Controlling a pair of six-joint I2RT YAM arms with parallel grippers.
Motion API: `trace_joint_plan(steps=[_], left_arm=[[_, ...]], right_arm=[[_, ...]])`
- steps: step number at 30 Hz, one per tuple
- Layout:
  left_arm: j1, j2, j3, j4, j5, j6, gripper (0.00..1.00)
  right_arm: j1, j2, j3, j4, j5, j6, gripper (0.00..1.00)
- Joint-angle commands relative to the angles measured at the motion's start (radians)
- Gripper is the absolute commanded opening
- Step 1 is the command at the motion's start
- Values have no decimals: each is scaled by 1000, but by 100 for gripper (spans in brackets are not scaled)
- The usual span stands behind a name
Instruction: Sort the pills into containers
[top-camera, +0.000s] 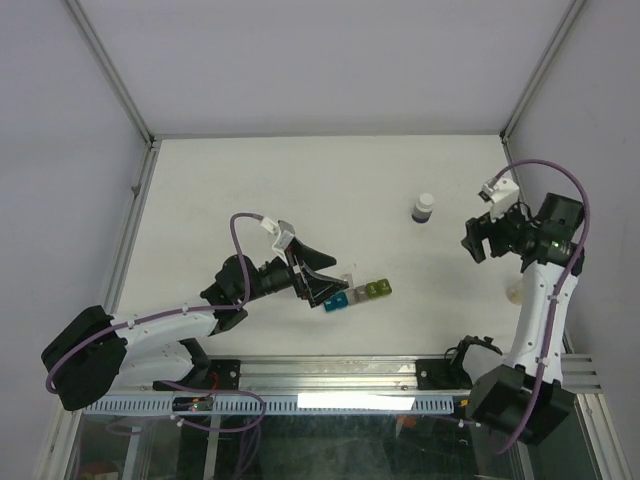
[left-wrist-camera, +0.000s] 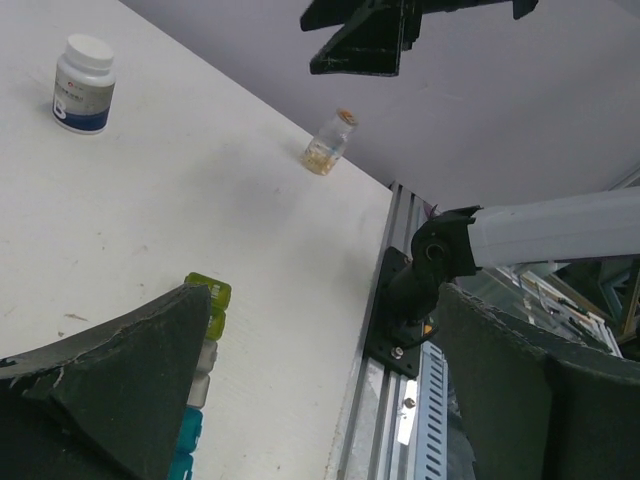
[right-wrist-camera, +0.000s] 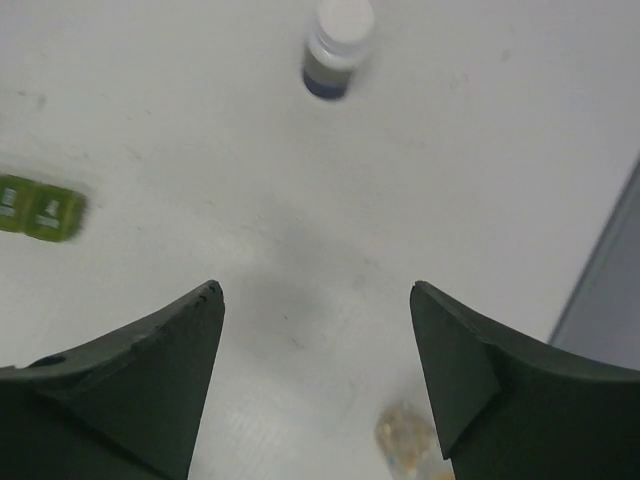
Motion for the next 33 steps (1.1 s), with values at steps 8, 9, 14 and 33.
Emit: trace_joint_plan(steps=[8,9,14,33], left_arm=[[9,-28,84,-49,-19,-35,99],[10,-28,81,-55,-18,-35,99],[9,-13,48,-47,-21,-52,99],[9,5,11,-28,18,-77,99]], right_arm=[[-590,202,101,-245,29,-516,79],[-613,245,117,-272,27,-539,79],[-669,337,134,-308,34,-611,79],[-562,337,21,-172,142,-531,71]])
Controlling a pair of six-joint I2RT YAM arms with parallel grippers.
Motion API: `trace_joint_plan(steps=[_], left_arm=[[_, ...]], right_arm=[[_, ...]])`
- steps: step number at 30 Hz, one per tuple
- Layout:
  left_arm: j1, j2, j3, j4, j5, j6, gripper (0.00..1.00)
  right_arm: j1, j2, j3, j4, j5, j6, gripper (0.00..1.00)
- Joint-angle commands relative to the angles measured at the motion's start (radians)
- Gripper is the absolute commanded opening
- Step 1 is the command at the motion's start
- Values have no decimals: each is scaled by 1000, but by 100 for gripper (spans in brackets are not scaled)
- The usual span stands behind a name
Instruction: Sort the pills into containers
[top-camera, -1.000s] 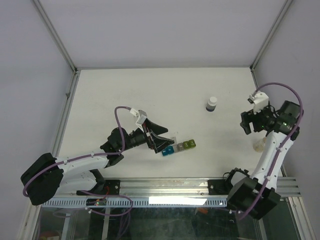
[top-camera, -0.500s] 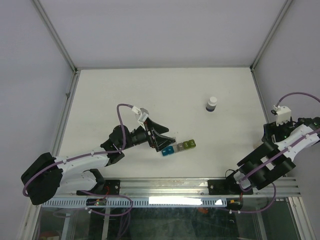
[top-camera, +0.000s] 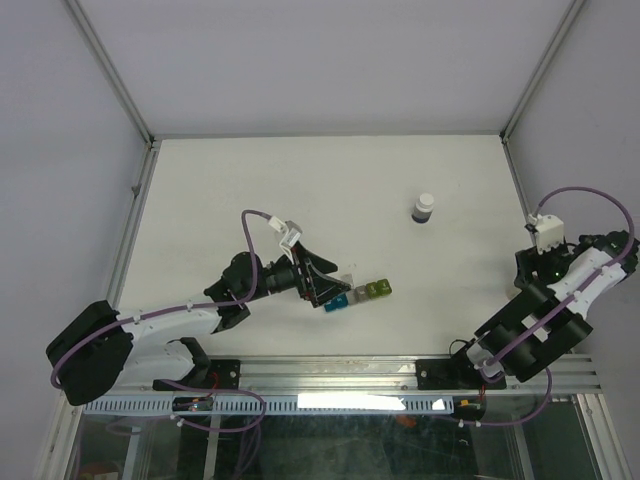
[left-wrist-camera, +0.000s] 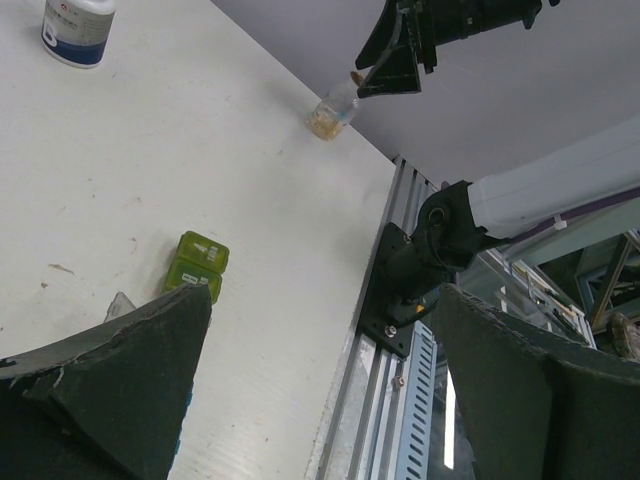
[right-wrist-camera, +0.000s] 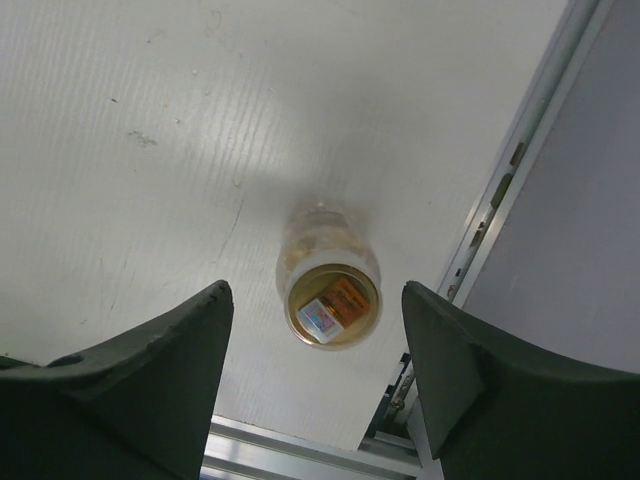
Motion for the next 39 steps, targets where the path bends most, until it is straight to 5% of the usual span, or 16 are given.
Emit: trace_joint_plan(steps=[1,28,39], left_arm=[[10,-45,-12,38,13,-8,99],[10,-134,-84,46,11,10,99],[7,-148,-131,174,83,46,98]], right_arm=[[59,-11,-25,71,53,45,69],[110,-4,-20,71,163,79,50],[178,-56,-13,-28,92,52,19]])
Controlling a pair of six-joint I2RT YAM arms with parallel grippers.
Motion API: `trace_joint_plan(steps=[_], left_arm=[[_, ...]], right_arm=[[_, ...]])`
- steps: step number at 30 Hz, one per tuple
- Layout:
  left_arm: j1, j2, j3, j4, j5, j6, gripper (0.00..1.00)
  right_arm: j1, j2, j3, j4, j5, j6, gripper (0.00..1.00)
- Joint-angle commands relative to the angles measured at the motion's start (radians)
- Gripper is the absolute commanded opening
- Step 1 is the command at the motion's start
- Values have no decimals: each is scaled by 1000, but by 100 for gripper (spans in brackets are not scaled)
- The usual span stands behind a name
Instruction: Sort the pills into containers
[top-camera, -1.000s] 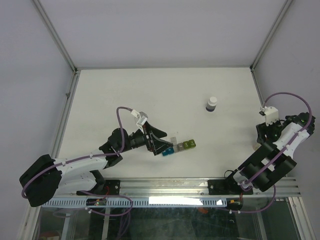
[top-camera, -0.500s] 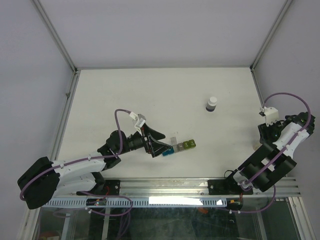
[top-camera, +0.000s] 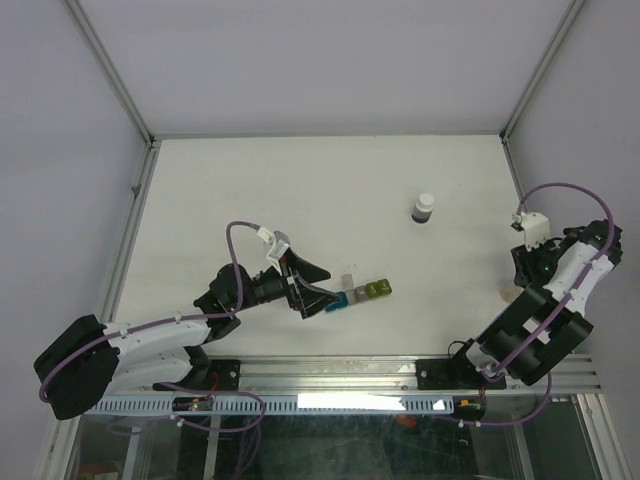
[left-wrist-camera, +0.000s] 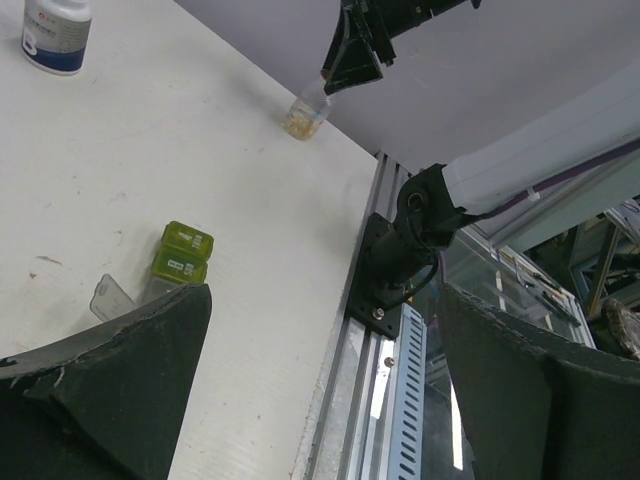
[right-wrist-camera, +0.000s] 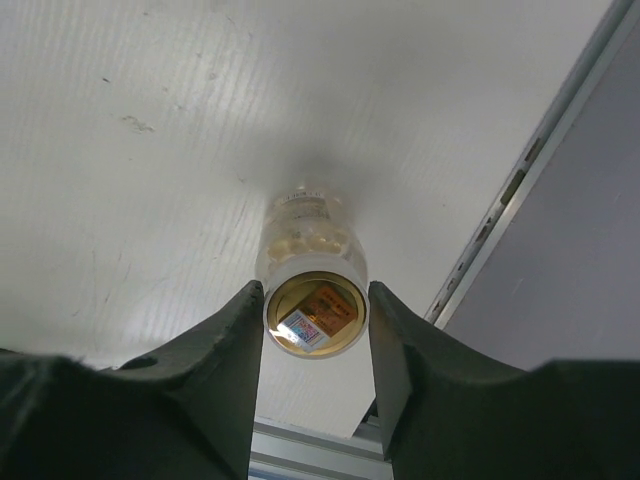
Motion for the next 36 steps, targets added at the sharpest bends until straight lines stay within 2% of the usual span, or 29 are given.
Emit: trace_joint_plan(steps=[1,6,13,17,22,26,28,33,36], left_arm=[[6,-33,-38,151,67,46,97],[-36,-55,-34,149,50,131,94],[-148,-54,-30,131,-81,254,94],[-177,-20,-20,130,-119,269,94],[-217,11,-8,129,-176,288,94],[-287,30,-4,127,-272,343,95],[-328,50,5,126,-322,384,95],[-422,127,57,137,-430,475,95],[-459,171,82,164,-479,500,95]], right_arm=[[70,-71,16,-109,-76,-20,18],[338,-214,-45,-161,-141,32,14],[778,-361,-124,-117,-145,140,12],[941,-338,-144,-93,-135,158,12],[1128,-332,-187,-5,-111,257,13],[1220,-336,-244,43,-111,294,17],[1241,-335,-264,48,-115,295,25],[1247,-359,-274,30,-197,323,65],[1244,-424,-279,39,-204,350,81]])
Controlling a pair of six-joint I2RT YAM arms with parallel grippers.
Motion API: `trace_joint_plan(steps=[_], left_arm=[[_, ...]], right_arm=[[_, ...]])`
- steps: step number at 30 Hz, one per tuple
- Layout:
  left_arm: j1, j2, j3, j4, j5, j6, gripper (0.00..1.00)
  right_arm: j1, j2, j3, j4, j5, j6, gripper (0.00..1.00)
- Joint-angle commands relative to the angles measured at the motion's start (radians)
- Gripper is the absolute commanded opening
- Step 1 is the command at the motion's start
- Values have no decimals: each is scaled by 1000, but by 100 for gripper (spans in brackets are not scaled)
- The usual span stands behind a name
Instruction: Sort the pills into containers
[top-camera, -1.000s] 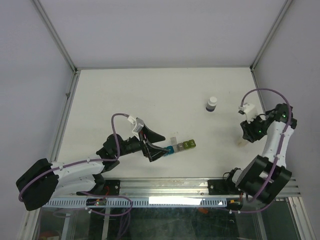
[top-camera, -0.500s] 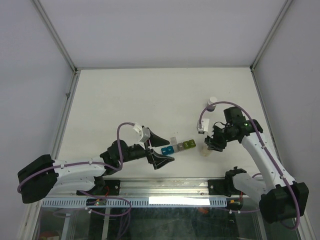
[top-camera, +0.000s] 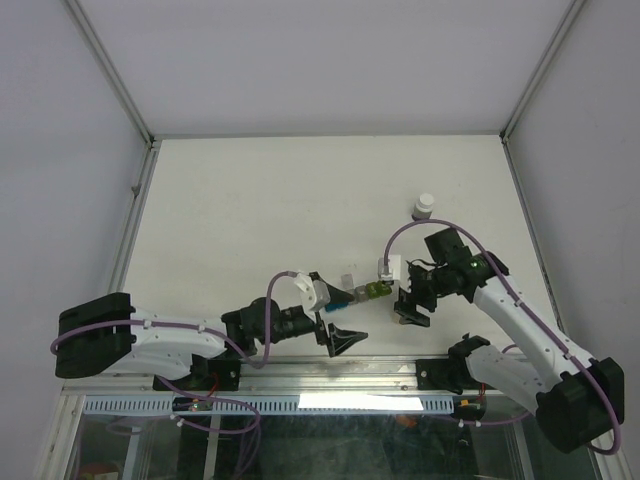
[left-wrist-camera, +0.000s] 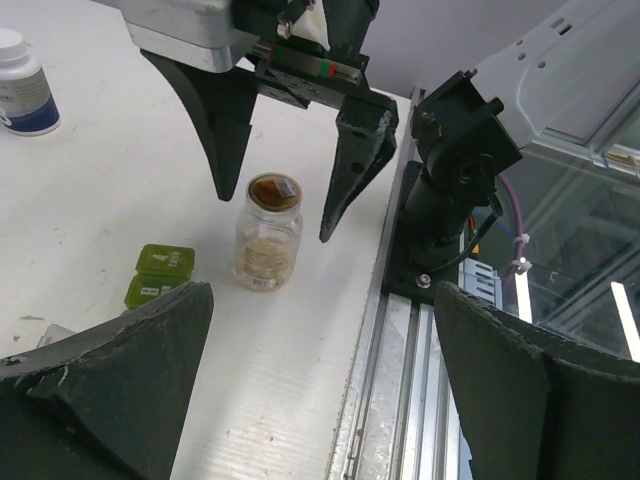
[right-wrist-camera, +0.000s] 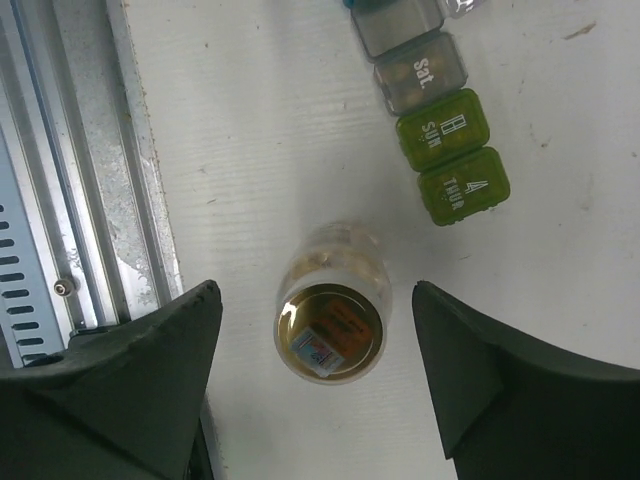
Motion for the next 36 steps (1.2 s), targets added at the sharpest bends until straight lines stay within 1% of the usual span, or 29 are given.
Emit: trace_joint_plan(steps=[1,3,8,11,14,16,18,20,22,24,26,31,34,36], left_arm=[[-45,50,69,93,-119,84,96],[-48,73,76,120,-120,59,96],[-48,129,74,186,-125,-20,98],[-47,136,51,241,-169,-78,99],[-45,154,18,361,-154,-129,99],[-44,185,6,453,-119,-132,99],[-37,210,34,454,-71,-121,99],[-35,226,98,353,-55,-88,99],[-34,261,182,227,-59,-18,99],[-35,316,232,179,-53,42,99],[-37,364,234,230,-41,94,99],[-36,508,175,479,1,217,98],[-36,588,174,567,-9,238,96],[-36,633,183,599,-46,238,95]], right_arm=[[0,-108,0,23,-46,67,84],[-14,-154,4,31,-50,88,89],[-129,-203,18,-9,-172,62,89],[-160,-198,29,-21,-210,58,90],[-167,-190,38,-12,-211,75,90],[-170,-182,52,-10,-218,80,90],[-170,-151,92,-44,-231,72,92],[-172,-96,153,-99,-224,72,92],[-195,-68,192,-130,-221,72,92],[-246,-81,182,-110,-223,84,92],[-293,-100,157,-92,-224,81,92],[-355,-75,142,-113,-224,39,92],[-357,-50,136,-129,-194,-11,91],[-356,-36,126,-135,-169,-51,90]])
